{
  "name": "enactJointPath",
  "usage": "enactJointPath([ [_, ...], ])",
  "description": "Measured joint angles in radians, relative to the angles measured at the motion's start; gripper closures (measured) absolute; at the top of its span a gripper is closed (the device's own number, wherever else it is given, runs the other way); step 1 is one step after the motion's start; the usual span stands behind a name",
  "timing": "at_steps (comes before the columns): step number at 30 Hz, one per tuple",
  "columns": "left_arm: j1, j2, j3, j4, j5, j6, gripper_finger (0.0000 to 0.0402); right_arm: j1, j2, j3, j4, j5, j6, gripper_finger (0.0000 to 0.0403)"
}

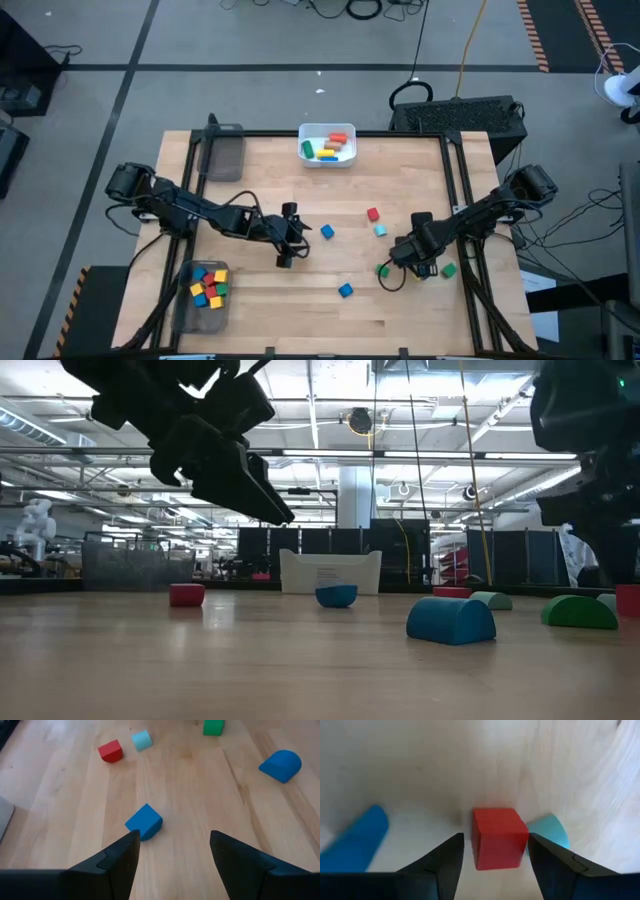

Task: Sort blocks by size
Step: Put the red square block into the bottom black bin

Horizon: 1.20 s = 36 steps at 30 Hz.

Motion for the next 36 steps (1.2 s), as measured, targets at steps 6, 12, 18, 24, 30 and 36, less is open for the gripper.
enactJointPath([
  [6,0.0,0.0,0.0,0.015,-0.022,-0.001,0.0158,0.0,0.0,-0.02,0.047,0.003,0.059,0.0233],
  [12,0.0,0.0,0.0,-0.007,-0.062,0.001,0.0158,0.0,-0.002,-0.018,0.139,0.007,0.075,0.0285],
  [18,0.01,0.0,0.0,0.023,-0.119,0.047,0.0158,0.0,-0.002,-0.017,0.192,0.012,0.133,0.0288],
  [24,0.04,0.0,0.0,0.093,-0.171,0.165,0.0158,-0.001,-0.001,-0.006,0.328,0.112,0.186,0.0288],
  [30,0.062,0.0,0.0,0.16,-0.173,0.342,0.0158,-0.045,0.002,0.001,0.65,0.245,0.084,0.0287],
  [36,0.066,-0.001,0.001,0.198,-0.166,0.485,0.0158,-0.146,0.002,0.004,1.032,0.268,-0.082,0.0286],
])
